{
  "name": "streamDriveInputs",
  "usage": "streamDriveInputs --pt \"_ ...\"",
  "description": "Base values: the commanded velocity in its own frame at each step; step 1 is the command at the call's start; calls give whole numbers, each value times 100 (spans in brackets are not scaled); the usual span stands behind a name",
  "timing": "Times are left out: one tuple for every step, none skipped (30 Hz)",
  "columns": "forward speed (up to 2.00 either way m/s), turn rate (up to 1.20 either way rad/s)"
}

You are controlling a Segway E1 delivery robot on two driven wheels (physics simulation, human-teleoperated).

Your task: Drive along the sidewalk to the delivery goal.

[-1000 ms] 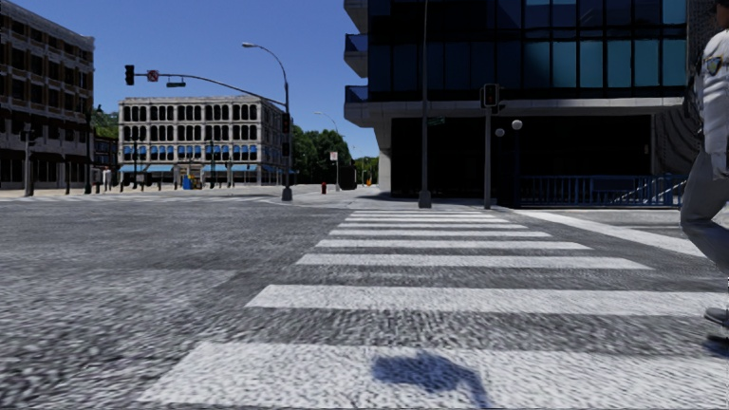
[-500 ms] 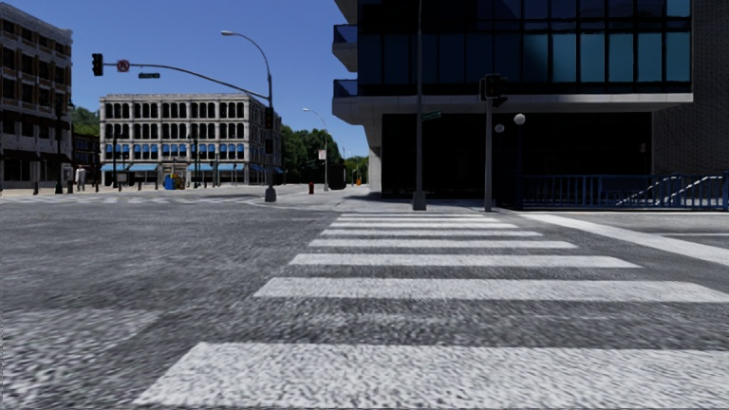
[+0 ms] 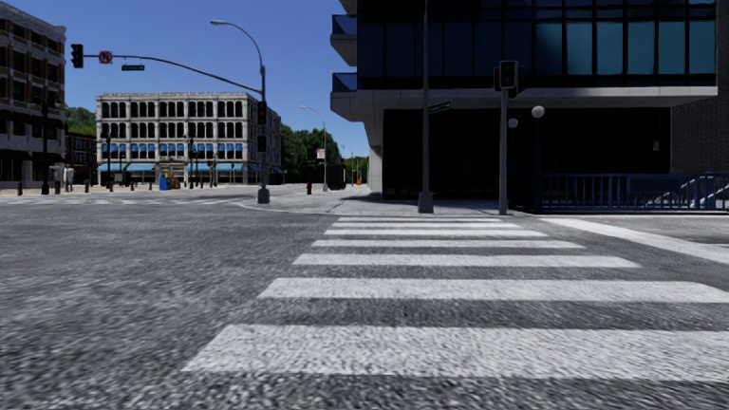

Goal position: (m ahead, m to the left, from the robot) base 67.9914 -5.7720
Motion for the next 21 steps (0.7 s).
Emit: streamDriveInputs --pt "199 0" --pt "199 0" --pt "199 0" --pt "199 0" --pt "199 0" --pt "199 0" --pt "199 0" --pt "199 0" --pt "199 0" --pt "199 0" --pt "199 0" --pt "199 0" --pt "199 0" --pt "199 0" --pt "199 0" --pt "199 0" --pt "199 0" --pt "199 0" --pt "199 0" --pt "199 0" --pt "199 0"
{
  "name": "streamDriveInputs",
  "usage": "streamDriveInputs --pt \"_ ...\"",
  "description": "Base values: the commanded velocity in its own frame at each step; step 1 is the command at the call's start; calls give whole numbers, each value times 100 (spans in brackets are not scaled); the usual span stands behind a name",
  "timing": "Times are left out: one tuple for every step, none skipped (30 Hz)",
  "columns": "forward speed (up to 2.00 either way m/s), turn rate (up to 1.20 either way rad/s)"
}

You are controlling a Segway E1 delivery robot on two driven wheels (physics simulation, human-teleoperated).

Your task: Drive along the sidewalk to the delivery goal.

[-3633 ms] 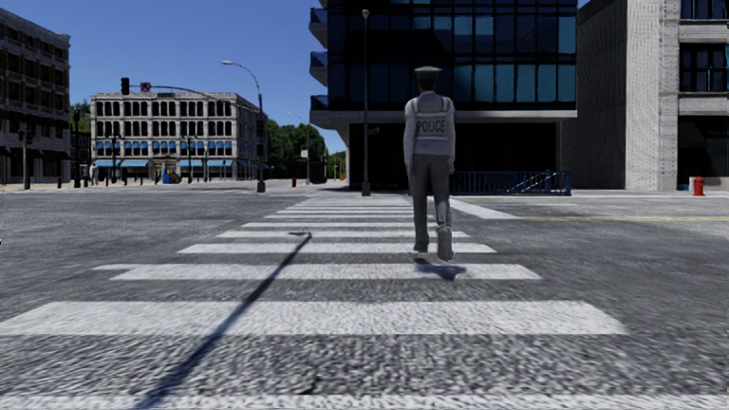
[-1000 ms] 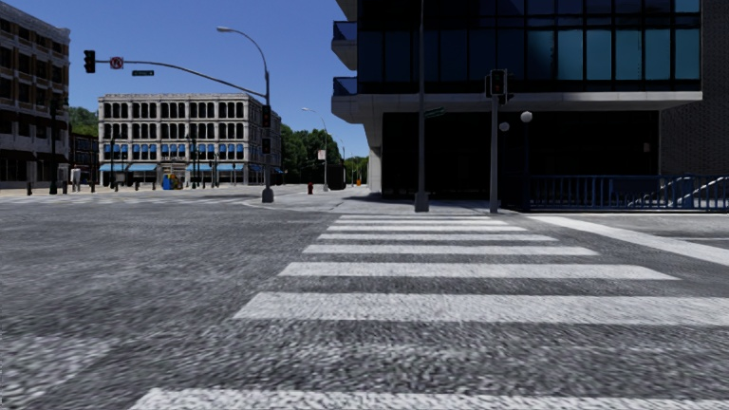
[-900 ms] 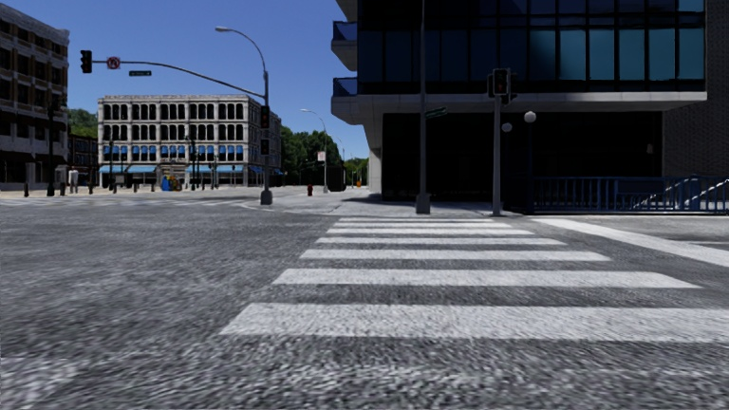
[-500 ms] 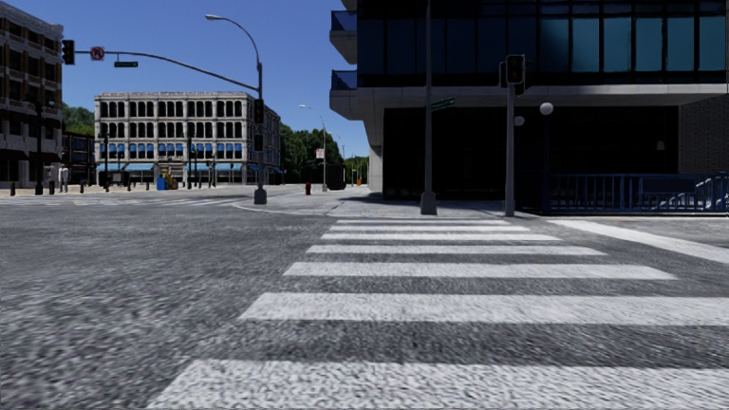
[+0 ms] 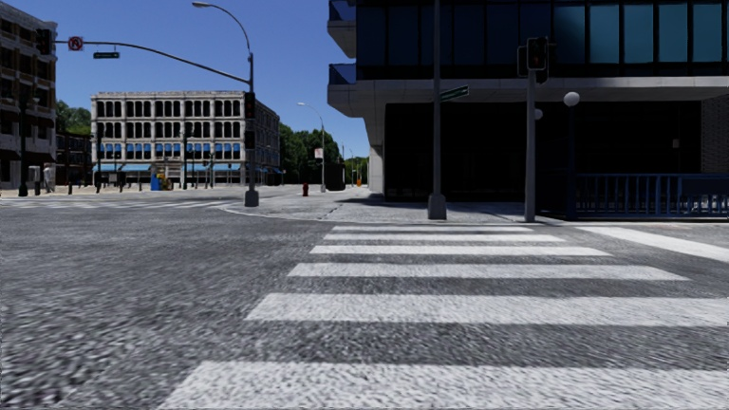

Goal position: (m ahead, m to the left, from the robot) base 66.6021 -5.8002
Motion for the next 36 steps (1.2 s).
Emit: streamDriveInputs --pt "199 0" --pt "199 0" --pt "199 0" --pt "199 0" --pt "199 0" --pt "199 0" --pt "199 0" --pt "199 0" --pt "199 0" --pt "199 0" --pt "199 0" --pt "199 0" --pt "199 0" --pt "199 0" --pt "199 0" --pt "199 0" --pt "199 0" --pt "199 0" --pt "199 -2" --pt "199 -26" --pt "199 -26" --pt "199 -53" --pt "199 -68" --pt "199 -71" --pt "199 -71" --pt "199 -61" --pt "198 -15" --pt "198 -15" --pt "198 0" --pt "198 0" --pt "198 0" --pt "198 0" --pt "198 0" --pt "198 0" --pt "198 0" --pt "198 0"
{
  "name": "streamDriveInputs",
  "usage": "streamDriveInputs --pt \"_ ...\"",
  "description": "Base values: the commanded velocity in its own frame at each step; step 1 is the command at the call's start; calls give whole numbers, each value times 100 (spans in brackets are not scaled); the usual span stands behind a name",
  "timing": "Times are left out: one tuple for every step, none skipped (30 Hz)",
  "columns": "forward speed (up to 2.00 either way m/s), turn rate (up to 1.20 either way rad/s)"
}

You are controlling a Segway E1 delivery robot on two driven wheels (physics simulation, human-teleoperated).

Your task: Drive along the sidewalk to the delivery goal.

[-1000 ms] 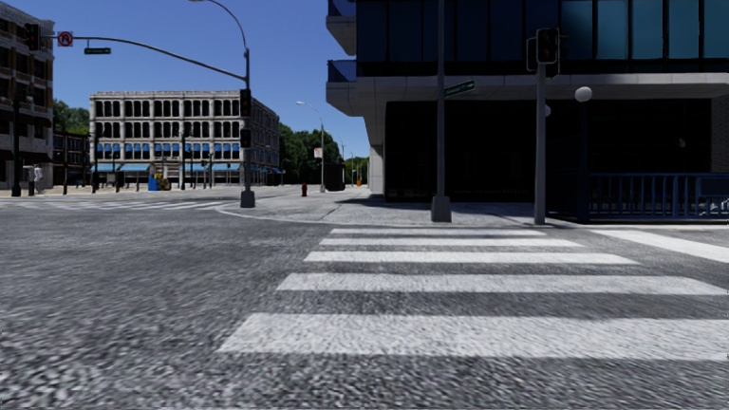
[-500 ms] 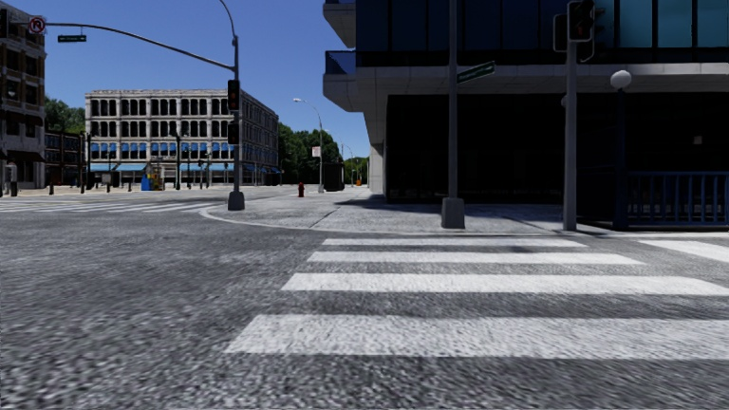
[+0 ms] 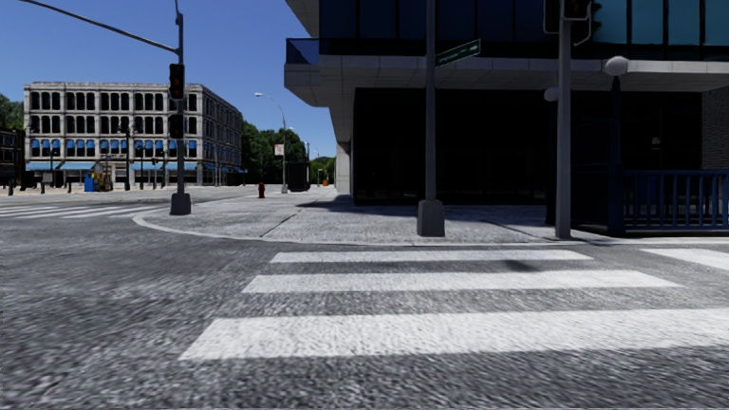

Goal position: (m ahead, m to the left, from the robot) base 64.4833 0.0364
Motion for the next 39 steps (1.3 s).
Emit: streamDriveInputs --pt "198 0" --pt "198 0" --pt "198 0" --pt "198 0" --pt "198 0" --pt "198 0" --pt "198 0" --pt "198 0" --pt "198 0" --pt "198 0" --pt "198 0" --pt "198 0" --pt "198 0" --pt "198 0" --pt "198 0" --pt "198 0" --pt "198 0" --pt "198 0" --pt "198 0" --pt "198 0" --pt "198 0" --pt "198 0" --pt "198 0" --pt "198 0" --pt "198 0" --pt "198 0" --pt "198 0" --pt "198 0" --pt "198 0" --pt "198 0" --pt "198 0" --pt "198 0" --pt "198 2" --pt "198 8" --pt "198 18" --pt "198 18" --pt "198 32" --pt "198 54" --pt "198 54"
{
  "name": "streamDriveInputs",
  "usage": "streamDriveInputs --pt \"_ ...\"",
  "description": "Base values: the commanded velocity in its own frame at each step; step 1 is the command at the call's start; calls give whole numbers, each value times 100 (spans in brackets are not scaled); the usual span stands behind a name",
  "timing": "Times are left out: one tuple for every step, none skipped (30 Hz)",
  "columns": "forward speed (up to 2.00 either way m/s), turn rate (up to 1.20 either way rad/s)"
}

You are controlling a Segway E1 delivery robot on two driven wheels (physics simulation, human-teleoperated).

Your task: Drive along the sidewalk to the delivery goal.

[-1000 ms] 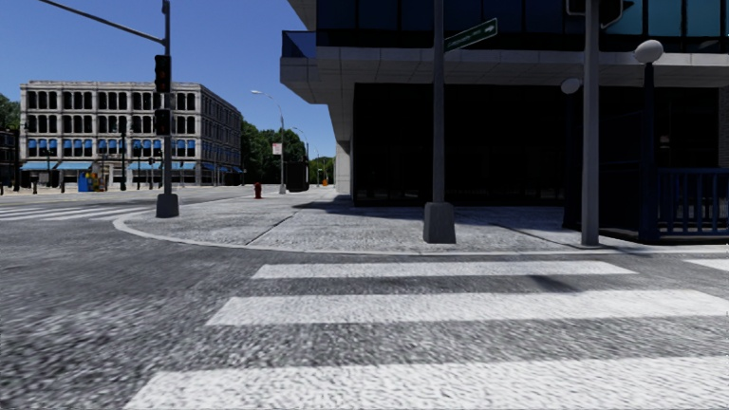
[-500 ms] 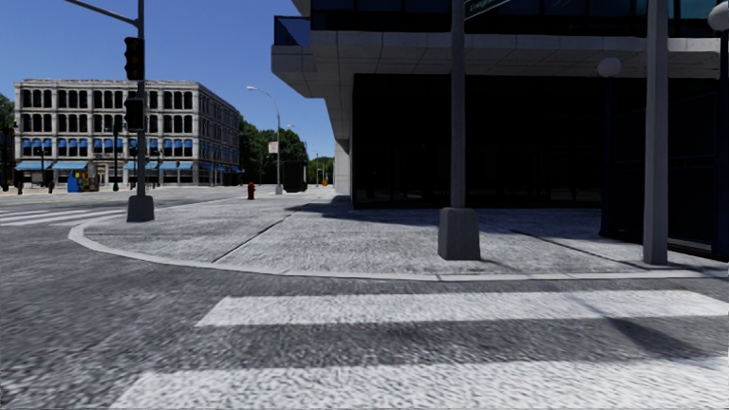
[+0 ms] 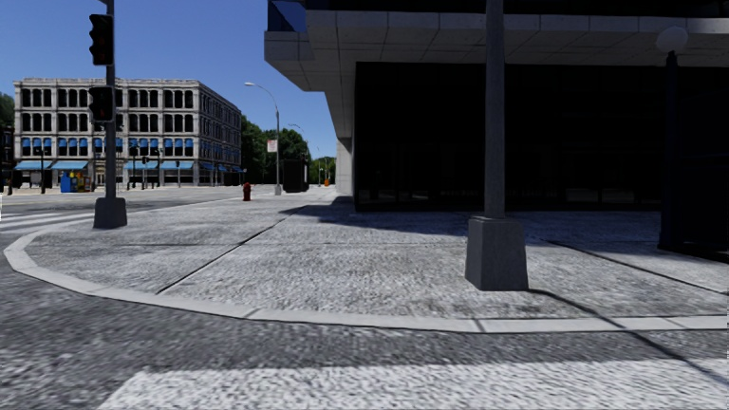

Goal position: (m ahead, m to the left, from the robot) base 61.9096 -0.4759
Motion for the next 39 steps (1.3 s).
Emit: streamDriveInputs --pt "198 54" --pt "198 54" --pt "198 54" --pt "198 54" --pt "198 54" --pt "198 54" --pt "198 11" --pt "198 0" --pt "198 0" --pt "198 0" --pt "198 0" --pt "198 0" --pt "198 0" --pt "198 0" --pt "198 0" --pt "198 0" --pt "198 0" --pt "198 0" --pt "198 0" --pt "198 0" --pt "198 0" --pt "198 0" --pt "198 0" --pt "198 0" --pt "198 0" --pt "198 0" --pt "198 0" --pt "198 0" --pt "198 0" --pt "198 0" --pt "198 0" --pt "198 0" --pt "198 0" --pt "198 0" --pt "198 0" --pt "198 0" --pt "198 0" --pt "198 0" --pt "198 0"
